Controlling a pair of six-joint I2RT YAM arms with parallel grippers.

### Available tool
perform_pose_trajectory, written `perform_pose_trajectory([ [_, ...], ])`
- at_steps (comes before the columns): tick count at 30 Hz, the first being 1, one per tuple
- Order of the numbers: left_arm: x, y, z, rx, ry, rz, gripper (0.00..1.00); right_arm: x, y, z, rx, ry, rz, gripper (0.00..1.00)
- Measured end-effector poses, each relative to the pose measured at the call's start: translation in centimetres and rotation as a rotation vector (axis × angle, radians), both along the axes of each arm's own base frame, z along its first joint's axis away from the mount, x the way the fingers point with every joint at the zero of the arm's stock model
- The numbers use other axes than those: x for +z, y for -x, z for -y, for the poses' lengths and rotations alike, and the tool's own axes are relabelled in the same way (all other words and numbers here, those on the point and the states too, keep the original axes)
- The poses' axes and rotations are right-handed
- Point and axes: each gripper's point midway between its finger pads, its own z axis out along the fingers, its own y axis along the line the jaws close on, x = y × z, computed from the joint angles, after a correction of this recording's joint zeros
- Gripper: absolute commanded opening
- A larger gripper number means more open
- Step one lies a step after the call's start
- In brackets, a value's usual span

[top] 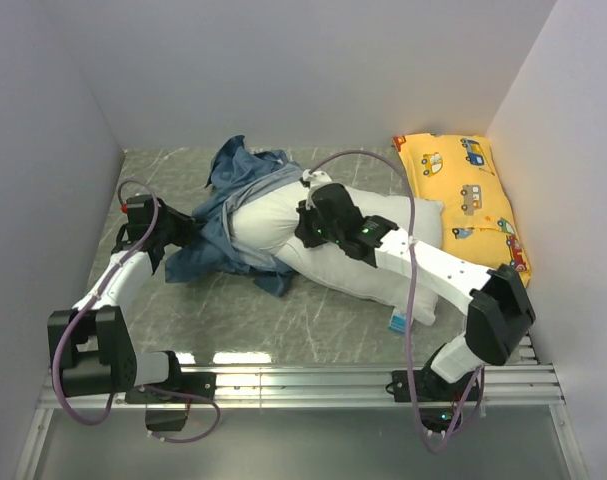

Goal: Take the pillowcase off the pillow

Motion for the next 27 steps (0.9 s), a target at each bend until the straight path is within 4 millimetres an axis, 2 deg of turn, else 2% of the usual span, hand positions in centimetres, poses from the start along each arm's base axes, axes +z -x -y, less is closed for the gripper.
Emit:
perform_pose_trajectory([
  [3, 0.6, 0.6, 0.1, -0.011, 0.012, 0.003, 0.01, 0.8, 0.6, 0.6, 0.003, -0.037, -0.016, 0.00],
  [7, 1.5, 1.3, -1.2, -0.005, 0.051, 0.008, 0.00, 1.8, 1.1, 0.7, 0.019, -0.089, -0.044, 0.00],
  [10, 1.5, 1.7, -1.9, -0.021, 0.049, 0.000, 0.23, 2.5, 1.7, 0.5, 0.041, -0.109, -0.066, 0.00],
  [11, 1.5, 1.5, -3.0, 0.000, 0.019, 0.010, 0.43, 2.6, 1.7, 0.8, 0.033, -0.102, -0.076, 0.00],
  [13, 2.1, 1.4, -4.6, 0.012, -0.024, 0.030, 0.71, 3.1, 1.8, 1.5, 0.023, -0.104, -0.090, 0.00],
  [16, 3.3, 1.1, -6.6, 0.055, -0.129, 0.073, 0.85, 3.9, 1.4, 2.6, -0.010, -0.094, -0.091, 0.00],
  [17, 4.0, 1.2, -7.1, 0.069, -0.163, 0.091, 0.86, 4.1, 1.2, 2.9, -0.021, -0.093, -0.093, 0.00],
  [19, 5.6, 2.0, -6.7, 0.068, -0.214, 0.130, 0.88, 4.6, 1.0, 3.0, -0.029, -0.095, -0.092, 0.00],
  [23, 9.0, 4.2, -4.0, 0.006, -0.261, 0.258, 0.91, 4.8, 0.6, 2.8, -0.034, -0.082, -0.107, 0.00],
  [27, 9.6, 7.1, -1.7, -0.056, -0.260, 0.337, 0.91, 4.7, -0.7, 2.1, -0.047, -0.059, -0.121, 0.00],
])
